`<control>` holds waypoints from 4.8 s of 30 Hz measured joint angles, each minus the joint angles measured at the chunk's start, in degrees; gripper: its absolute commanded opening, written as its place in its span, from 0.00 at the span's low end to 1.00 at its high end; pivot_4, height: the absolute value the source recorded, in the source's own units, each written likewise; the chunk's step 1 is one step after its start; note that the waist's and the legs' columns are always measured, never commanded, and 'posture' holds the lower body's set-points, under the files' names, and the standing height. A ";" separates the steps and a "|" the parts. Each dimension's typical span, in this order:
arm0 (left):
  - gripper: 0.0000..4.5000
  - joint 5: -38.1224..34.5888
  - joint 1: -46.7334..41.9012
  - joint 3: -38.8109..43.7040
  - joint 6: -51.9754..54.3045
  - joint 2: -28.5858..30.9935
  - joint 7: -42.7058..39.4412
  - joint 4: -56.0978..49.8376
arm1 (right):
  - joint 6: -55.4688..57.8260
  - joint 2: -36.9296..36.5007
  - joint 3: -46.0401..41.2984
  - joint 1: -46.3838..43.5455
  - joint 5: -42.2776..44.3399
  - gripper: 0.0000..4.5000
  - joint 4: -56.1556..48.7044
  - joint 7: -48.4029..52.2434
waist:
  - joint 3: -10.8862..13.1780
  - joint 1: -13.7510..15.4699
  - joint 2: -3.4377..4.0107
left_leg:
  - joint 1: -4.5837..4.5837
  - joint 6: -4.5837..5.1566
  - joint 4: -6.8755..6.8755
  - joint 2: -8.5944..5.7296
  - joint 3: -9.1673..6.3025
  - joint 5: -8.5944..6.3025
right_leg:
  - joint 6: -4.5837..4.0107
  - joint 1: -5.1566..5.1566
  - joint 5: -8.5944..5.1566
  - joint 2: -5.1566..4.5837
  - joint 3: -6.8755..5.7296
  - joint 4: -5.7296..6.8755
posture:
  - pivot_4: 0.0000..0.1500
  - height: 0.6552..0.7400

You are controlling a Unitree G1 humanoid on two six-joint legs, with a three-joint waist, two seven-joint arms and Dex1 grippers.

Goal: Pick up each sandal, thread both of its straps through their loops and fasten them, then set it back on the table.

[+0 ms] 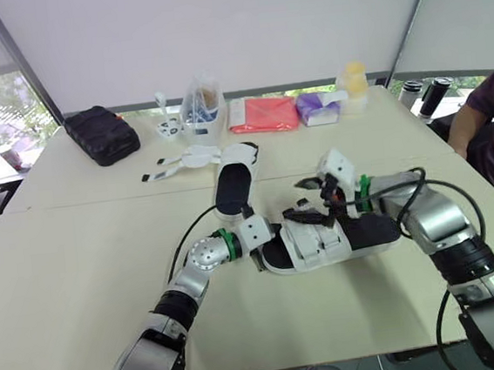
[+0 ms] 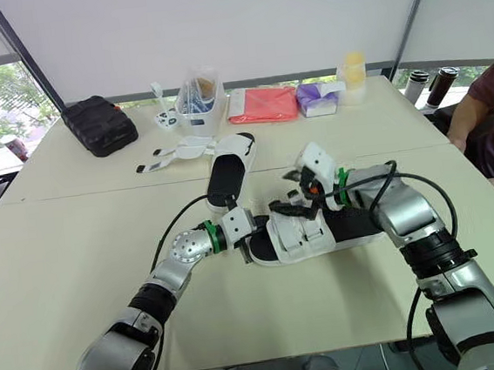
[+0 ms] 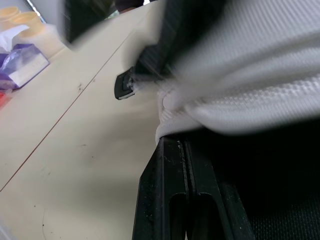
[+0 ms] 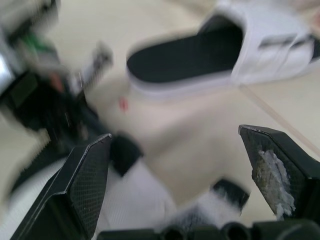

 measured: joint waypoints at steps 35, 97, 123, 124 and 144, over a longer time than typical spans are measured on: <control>0.00 -37.00 19.20 14.97 66.43 28.78 -12.93 -64.55 | 44.19 -3.43 -11.77 -1.26 27.94 0.93 12.87 14.28 | 0.45 -2.03 0.20 | -1.71 -0.74 0.04 0.15 0.25 0.45 | -0.47 -2.11 0.13 0.11 0.22 0.69 | 1.00 1.00; 0.13 -8.97 -0.48 11.65 38.04 16.58 12.96 -29.08 | 7.37 7.64 -10.45 26.96 7.64 1.00 -40.49 -49.87 | 0.48 -4.87 0.31 | -0.63 -0.62 0.65 0.21 0.50 0.41 | -0.43 -1.32 0.06 0.31 0.50 1.70 | 1.00 1.00; 0.70 27.08 -34.80 -8.33 14.92 5.06 42.57 33.50 | -15.85 15.59 -0.32 16.54 -18.64 1.00 -19.71 -41.31 | 0.59 -2.65 -0.07 | -1.06 -0.79 0.69 0.01 0.53 0.50 | -0.40 -1.66 0.10 0.20 0.47 1.62 | 1.00 1.00; 0.59 27.82 -35.10 -9.05 15.63 4.66 42.95 34.29 | -16.07 15.95 -0.31 16.54 -18.93 1.00 -19.62 -41.24 | 0.59 -2.77 -0.07 | -1.06 -0.79 0.69 0.01 0.53 0.50 | -0.40 -1.67 0.10 0.20 0.47 1.62 | 1.00 1.00; 0.01 35.95 -35.37 -15.53 3.23 10.41 47.35 34.73 | -16.88 18.20 -4.54 19.55 -20.82 1.00 -20.11 -40.69 | 0.60 -3.67 -0.09 | -1.77 -0.89 0.79 0.03 0.51 0.56 | -0.41 -2.44 0.12 0.19 0.48 1.82 | 1.00 1.00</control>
